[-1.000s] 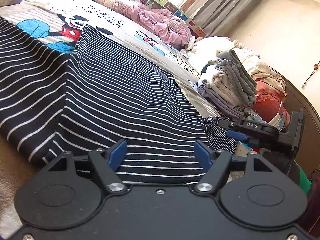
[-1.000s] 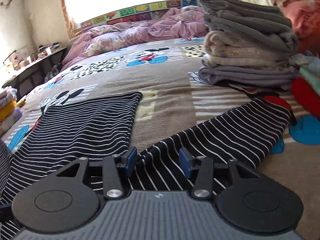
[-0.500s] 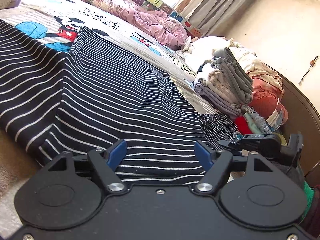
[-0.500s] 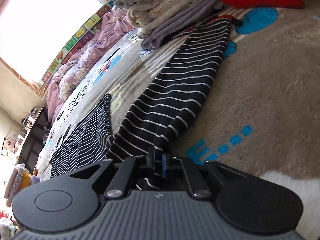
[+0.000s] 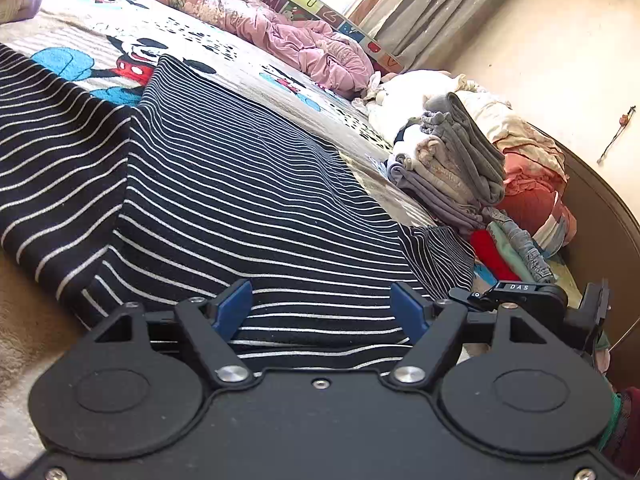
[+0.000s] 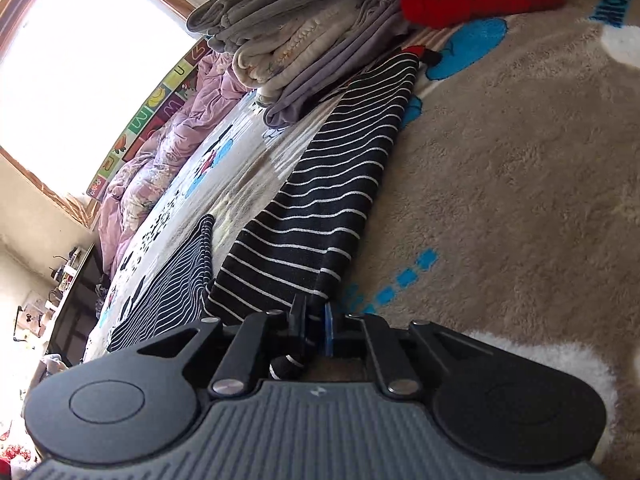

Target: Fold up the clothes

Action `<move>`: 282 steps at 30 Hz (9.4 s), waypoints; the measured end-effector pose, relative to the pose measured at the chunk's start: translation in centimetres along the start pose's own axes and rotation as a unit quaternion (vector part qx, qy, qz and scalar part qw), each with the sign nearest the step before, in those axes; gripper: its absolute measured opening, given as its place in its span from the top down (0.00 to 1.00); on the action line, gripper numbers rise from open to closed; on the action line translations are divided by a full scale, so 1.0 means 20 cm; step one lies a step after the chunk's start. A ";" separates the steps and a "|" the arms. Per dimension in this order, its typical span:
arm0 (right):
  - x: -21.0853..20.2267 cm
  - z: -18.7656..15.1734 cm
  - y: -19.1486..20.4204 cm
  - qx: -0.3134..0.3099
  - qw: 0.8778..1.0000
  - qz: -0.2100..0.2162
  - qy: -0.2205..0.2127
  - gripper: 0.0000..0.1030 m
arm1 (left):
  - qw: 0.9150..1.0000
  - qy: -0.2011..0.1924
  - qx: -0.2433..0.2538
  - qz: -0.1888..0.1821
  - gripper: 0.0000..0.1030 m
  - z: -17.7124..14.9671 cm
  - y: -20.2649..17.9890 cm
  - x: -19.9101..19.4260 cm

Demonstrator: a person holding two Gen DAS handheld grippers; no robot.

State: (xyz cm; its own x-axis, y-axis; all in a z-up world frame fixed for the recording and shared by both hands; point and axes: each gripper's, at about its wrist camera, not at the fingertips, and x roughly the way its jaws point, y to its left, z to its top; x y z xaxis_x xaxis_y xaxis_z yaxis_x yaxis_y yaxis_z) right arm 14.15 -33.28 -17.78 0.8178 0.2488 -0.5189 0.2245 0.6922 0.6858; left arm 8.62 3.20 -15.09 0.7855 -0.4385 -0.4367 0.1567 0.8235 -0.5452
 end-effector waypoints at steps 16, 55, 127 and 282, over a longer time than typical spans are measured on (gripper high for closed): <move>0.20 0.22 -0.24 0.113 0.990 0.080 -0.012 0.98 | 0.986 0.039 0.149 0.062 0.40 -0.04 -0.30 0.01; 0.35 0.49 -0.39 0.160 0.977 0.139 -0.034 0.69 | 0.994 0.082 0.075 0.013 0.40 0.26 -0.51 0.45; 0.03 -0.36 0.34 -0.331 0.922 0.165 0.118 0.73 | 0.929 0.147 0.304 0.153 0.64 0.68 -0.47 1.42; -0.15 -0.40 0.14 -0.194 0.968 0.159 -0.005 0.22 | 0.683 0.197 0.671 0.213 0.92 -0.32 -1.82 1.81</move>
State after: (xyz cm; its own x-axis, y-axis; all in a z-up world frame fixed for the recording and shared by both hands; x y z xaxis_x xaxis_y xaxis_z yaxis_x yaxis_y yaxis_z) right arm 7.99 -26.58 -18.33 0.8182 0.4858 -0.3076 -0.2530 0.7845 0.5662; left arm 27.45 -45.03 -15.59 0.7498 0.0980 -0.6544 0.5798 0.3793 0.7211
